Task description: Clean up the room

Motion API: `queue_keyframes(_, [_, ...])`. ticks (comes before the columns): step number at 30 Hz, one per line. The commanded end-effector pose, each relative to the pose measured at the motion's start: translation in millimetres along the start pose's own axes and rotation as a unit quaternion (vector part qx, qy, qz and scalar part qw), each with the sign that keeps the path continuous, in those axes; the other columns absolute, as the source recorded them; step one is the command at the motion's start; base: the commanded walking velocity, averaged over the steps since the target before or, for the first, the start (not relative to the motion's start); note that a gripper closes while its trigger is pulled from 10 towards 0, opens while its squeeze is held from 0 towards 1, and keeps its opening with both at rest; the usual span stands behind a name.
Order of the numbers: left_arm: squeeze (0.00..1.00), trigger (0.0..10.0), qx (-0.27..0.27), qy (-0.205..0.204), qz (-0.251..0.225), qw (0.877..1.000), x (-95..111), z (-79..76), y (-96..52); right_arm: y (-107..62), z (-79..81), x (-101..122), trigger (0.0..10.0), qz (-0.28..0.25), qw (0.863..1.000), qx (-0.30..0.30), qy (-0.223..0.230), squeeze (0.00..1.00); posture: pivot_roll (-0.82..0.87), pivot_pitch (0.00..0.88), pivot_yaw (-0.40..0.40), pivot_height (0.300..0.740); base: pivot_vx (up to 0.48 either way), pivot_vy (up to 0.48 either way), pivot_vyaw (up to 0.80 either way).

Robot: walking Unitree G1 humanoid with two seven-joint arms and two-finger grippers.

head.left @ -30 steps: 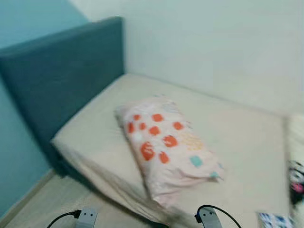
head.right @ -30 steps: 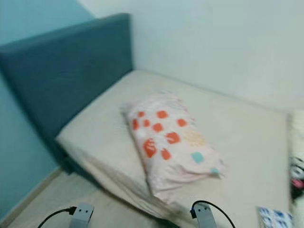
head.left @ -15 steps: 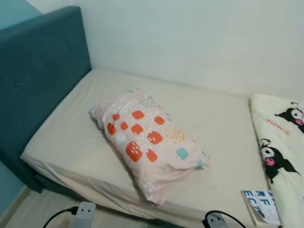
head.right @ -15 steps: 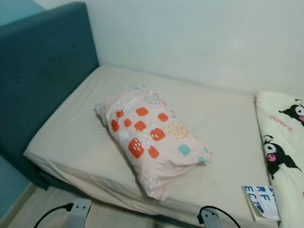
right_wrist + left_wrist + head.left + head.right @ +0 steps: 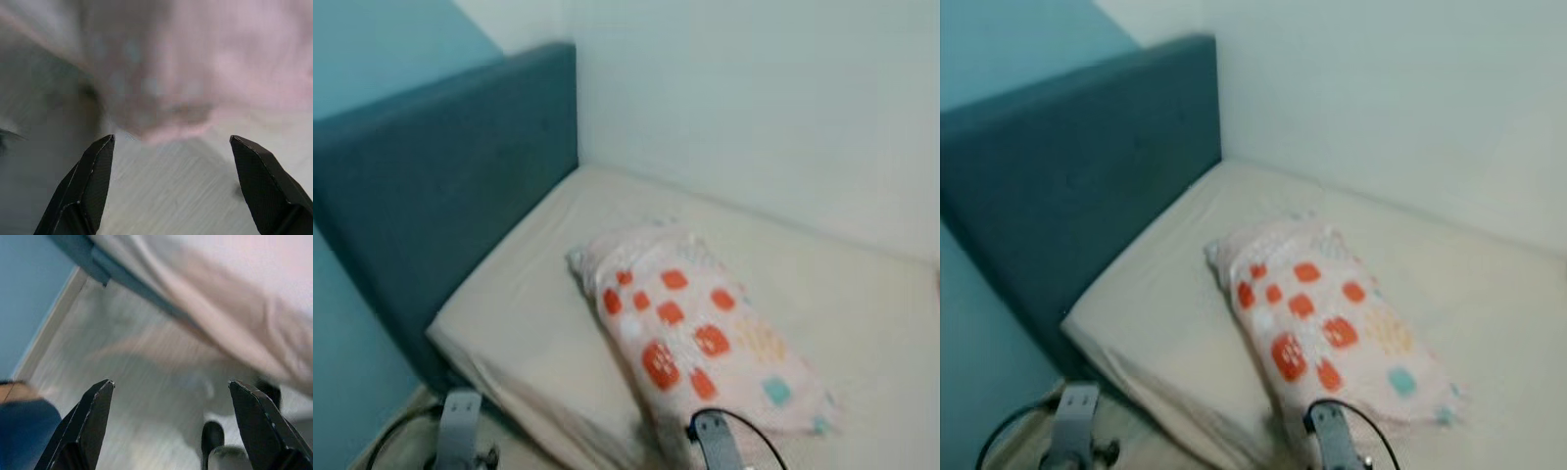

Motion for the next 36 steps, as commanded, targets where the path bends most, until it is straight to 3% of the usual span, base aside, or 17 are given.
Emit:
queue_keyframes(1, [0.0,10.0,-0.013,-0.016,-0.006,1.0,2.7,-11.6,0.4,-0.3,-4.2,-6.9,10.0,0.012,1.0,-0.005,-0.001,0.0,-0.09,0.05,-0.038,0.719,0.0,0.0,-0.76])
queue_keyframes(6, [0.0,10.0,-0.034,-0.051,-0.029,0.998,17.0,-20.1,1.7,-0.5,-3.9,-10.7,10.0,0.018,1.0,-0.006,-0.005,0.0,-0.09,0.055,-0.039,0.719,0.0,0.0,-0.77])
queue_keyframes(8, [0.0,10.0,-0.071,-0.103,-0.047,0.991,30.9,-31.6,2.1,-0.6,-4.6,-12.8,10.0,0.02,1.0,-0.008,-0.005,0.0,-0.09,0.056,-0.04,0.719,0.0,0.0,-0.77])
queue_keyframes(9, [0.0,10.0,-0.071,-0.103,-0.047,0.991,30.9,-31.6,2.1,-0.6,-4.6,-12.8,10.0,0.02,1.0,-0.008,-0.005,0.0,-0.09,0.056,-0.04,0.719,0.0,0.0,-0.76])
queue_keyframes(12, [0.0,10.0,-0.124,-0.155,-0.071,0.978,51.3,-47.6,1.3,-0.9,-5.9,-16.1,10.0,0.022,1.0,-0.011,-0.006,0.0,-0.09,0.056,-0.038,0.719,0.0,0.0,-0.76])
queue_keyframes(16, [0.0,10.0,-0.151,-0.175,-0.079,0.97,63.3,-56.9,0.6,-1.0,-5.2,-17.8,10.0,0.024,1.0,-0.012,-0.005,0.0,-0.1,0.056,-0.032,0.719,0.0,0.0,-0.76])
queue_keyframes(30, [0.0,10.0,-0.115,-0.158,-0.039,0.98,44.1,-53.6,3.1,-1.1,0.0,-18.7,10.0,0.026,1.0,-0.014,0.0,0.0,-0.1,0.052,-0.031,0.719,0.0,0.0,-0.76])
queue_keyframes(32, [0.0,10.0,-0.111,-0.173,-0.041,0.978,46.3,-53.4,3.5,-1.1,-0.3,-18.6,10.0,0.025,1.0,-0.015,-0.001,0.0,-0.1,0.053,-0.029,0.719,0.0,0.0,-0.76])
queue_keyframes(33, [0.0,10.0,-0.101,-0.204,-0.049,0.973,54.3,-51.9,4.6,-1.0,-0.1,-17.6,10.0,0.022,1.0,-0.015,0.002,0.0,-0.1,0.055,-0.028,0.719,0.0,0.0,0.0])
queue_keyframes(36, [0.0,10.0,-0.08,-0.205,-0.05,0.974,57.5,-47.2,6.0,-1.0,0.7,-17.0,10.0,0.02,1.0,-0.014,0.008,0.0,-0.1,0.055,-0.029,0.719,0.0,0.0,0.0])
Point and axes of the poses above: a point about 5 cm out from each wrist's last joint towards the gripper, its own y axis pointing out of the wrist towards the gripper, its own x axis along the axis of the wrist's last joint, z = x × y, the point moved 6 cm from there along y, pointing out of the wrist towards the gripper, and after that the axes turned 5 degrees about -y, right-handed, at the moved point
